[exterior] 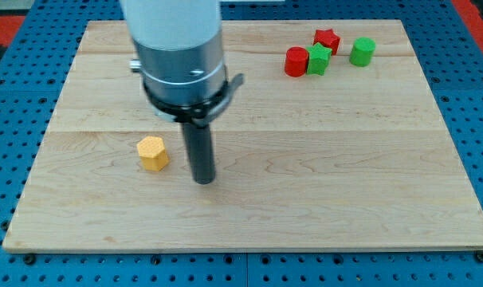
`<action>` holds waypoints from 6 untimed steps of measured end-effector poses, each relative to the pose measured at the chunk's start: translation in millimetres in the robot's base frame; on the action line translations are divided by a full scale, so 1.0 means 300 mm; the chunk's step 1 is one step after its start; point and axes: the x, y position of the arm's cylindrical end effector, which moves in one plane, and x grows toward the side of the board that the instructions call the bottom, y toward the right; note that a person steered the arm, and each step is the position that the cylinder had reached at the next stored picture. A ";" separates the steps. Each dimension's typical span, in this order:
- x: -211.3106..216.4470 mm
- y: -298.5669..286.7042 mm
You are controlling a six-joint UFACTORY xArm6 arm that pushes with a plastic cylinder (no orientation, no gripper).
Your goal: Point your arm closer to the green circle
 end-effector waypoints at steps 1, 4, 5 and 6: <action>-0.053 0.386; -0.805 1.232; -1.001 1.168; -0.997 0.908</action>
